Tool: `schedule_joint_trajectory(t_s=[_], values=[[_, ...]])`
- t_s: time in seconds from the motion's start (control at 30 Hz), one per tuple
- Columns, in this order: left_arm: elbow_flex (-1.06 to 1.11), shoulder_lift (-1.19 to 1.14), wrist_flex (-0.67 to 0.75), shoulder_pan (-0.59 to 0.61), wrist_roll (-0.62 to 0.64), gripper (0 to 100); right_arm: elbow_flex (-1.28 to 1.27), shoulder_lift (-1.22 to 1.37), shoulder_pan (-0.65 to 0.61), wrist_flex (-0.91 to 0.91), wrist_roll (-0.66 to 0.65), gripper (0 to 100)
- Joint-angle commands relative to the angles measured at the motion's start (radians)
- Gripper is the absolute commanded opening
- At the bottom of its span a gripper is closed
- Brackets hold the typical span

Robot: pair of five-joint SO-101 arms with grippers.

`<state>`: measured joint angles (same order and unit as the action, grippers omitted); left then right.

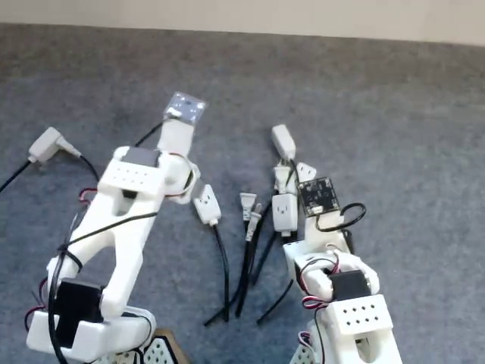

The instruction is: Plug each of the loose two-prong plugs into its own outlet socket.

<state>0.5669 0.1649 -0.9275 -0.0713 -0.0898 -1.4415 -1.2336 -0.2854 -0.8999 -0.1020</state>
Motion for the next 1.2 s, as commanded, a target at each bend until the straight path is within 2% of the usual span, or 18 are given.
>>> schedule_joint_trajectory(t_s=[0.0, 0.13, 0.23, 0.57, 0.7, 0.8, 0.93, 1.17], values=[[0.022, 0.016, 0.034, -0.015, 0.006, 25, 0.005, -0.012, 0.010, 0.013, 0.006, 35.4], [0.159, 0.016, 0.126, -0.013, -0.040, 25, 0.005, -0.012, 0.012, 0.013, 0.006, 35.4], [0.234, 0.016, 0.176, 0.031, -0.081, 22, 0.005, -0.012, 0.012, 0.013, 0.006, 35.4], [0.246, 0.016, 0.181, 0.335, -0.278, 22, 0.005, -0.012, 0.013, 0.013, 0.006, 35.4], [0.203, 0.028, 0.178, 0.392, -0.285, 22, 0.005, -0.012, 0.013, 0.013, 0.008, 35.4], [0.097, 0.028, 0.074, 0.352, -0.226, 22, 0.005, -0.012, 0.013, 0.013, 0.008, 35.4], [-0.076, 0.028, -0.106, 0.222, -0.130, 23, 0.005, -0.012, 0.012, 0.013, 0.008, 35.4], [-0.260, 0.018, -0.226, -0.033, 0.006, 23, 0.005, -0.012, 0.012, 0.013, 0.008, 35.4]])
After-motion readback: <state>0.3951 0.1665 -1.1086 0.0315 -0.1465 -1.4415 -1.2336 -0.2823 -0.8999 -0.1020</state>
